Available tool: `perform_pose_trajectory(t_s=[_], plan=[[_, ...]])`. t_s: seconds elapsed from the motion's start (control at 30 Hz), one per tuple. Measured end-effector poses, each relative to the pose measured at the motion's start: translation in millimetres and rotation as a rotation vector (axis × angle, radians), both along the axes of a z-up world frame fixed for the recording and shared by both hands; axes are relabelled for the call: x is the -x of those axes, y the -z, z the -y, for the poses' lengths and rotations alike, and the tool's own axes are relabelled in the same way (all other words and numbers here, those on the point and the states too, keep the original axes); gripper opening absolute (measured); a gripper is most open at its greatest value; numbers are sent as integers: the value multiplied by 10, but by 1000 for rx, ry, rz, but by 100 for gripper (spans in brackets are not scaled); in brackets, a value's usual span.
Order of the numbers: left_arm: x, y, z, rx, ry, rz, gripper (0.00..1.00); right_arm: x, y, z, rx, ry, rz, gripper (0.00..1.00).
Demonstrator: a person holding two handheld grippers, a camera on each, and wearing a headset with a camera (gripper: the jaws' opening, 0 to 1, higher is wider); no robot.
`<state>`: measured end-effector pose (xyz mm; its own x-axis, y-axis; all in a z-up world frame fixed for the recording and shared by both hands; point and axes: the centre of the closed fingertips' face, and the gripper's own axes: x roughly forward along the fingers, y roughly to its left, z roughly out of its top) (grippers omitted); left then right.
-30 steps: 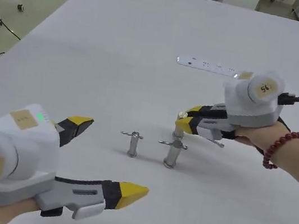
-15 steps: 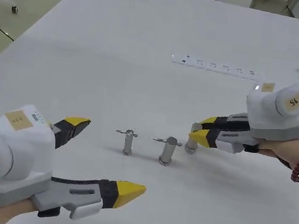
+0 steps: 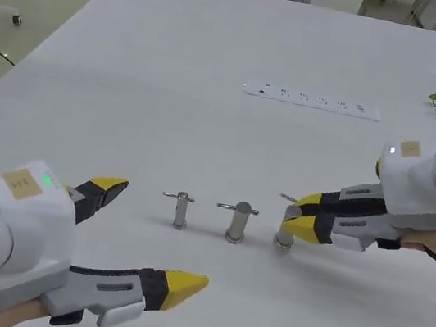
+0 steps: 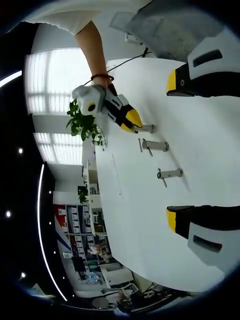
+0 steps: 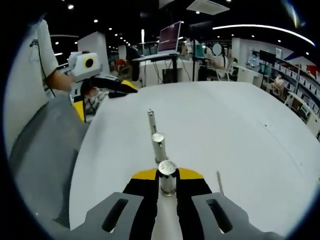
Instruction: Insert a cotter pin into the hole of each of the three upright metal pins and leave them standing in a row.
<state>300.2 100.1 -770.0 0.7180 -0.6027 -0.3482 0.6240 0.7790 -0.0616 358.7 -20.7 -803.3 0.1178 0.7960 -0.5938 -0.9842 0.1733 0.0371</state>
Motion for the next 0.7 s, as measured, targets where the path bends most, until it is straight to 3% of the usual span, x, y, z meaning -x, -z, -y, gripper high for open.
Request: perform_pose_trajectory(t_s=[0.3,0.7], plan=[[36,-7,30,-2,3,2,90,251,-10,-138,-20,-108,-19,12],[40,-9,-3,-6,-5,7,89,414,50,-341,-33,-206,-25,12]])
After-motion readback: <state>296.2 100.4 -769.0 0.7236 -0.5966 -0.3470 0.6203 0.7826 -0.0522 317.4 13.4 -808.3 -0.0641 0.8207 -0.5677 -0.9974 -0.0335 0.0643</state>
